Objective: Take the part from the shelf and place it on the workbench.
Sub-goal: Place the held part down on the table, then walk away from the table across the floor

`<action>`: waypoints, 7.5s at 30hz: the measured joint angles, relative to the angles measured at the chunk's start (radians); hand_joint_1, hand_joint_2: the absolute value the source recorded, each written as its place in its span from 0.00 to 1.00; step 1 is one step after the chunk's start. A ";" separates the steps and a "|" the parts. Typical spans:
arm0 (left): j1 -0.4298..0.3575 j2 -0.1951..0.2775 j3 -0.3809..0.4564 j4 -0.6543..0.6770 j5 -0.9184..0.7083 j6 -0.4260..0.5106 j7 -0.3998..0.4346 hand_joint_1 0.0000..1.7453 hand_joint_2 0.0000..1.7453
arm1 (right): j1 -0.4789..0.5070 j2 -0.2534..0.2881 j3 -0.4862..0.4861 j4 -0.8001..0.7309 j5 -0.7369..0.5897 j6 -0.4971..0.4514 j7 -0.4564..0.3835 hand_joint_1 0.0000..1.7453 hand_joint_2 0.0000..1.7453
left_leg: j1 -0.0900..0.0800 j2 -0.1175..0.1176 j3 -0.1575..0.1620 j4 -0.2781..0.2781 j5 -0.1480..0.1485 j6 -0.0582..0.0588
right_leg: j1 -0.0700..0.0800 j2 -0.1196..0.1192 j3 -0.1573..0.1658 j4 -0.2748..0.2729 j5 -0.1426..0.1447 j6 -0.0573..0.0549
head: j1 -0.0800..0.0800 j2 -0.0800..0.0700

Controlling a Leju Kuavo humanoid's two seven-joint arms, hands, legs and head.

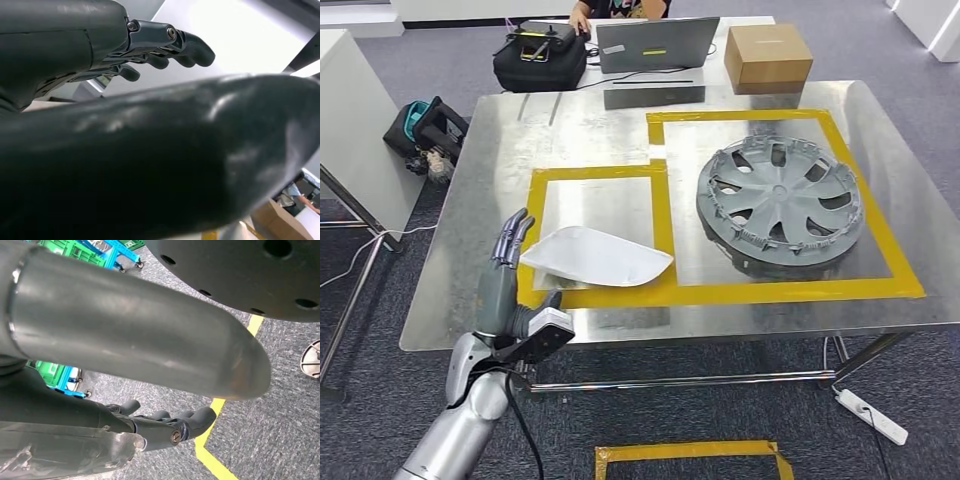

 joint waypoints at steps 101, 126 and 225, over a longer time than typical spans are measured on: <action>0.234 -0.025 0.102 -0.472 0.662 -0.431 -0.327 0.00 0.00 | -0.008 0.004 -0.041 0.001 -0.026 -0.003 -0.015 0.00 0.00 | 0.007 0.015 0.010 -0.028 0.018 0.025 | -0.006 -0.008 0.005 0.071 -0.025 0.048 | 0.011 0.000; 0.218 -0.026 0.101 -0.474 0.664 -0.428 -0.327 0.00 0.00 | -0.012 0.015 -0.044 0.005 -0.027 -0.001 -0.017 0.00 0.00 | -0.040 0.022 0.049 -0.046 0.002 0.077 | 0.032 -0.003 -0.154 0.204 -0.079 0.001 | -0.005 0.000; 0.223 -0.022 0.100 -0.472 0.657 -0.418 -0.327 0.00 0.00 | -0.013 0.012 -0.044 0.006 -0.030 0.005 -0.031 0.00 0.00 | -0.008 0.082 0.030 0.010 -0.026 0.024 | -0.001 -0.064 -0.037 0.032 0.028 0.026 | 0.014 0.000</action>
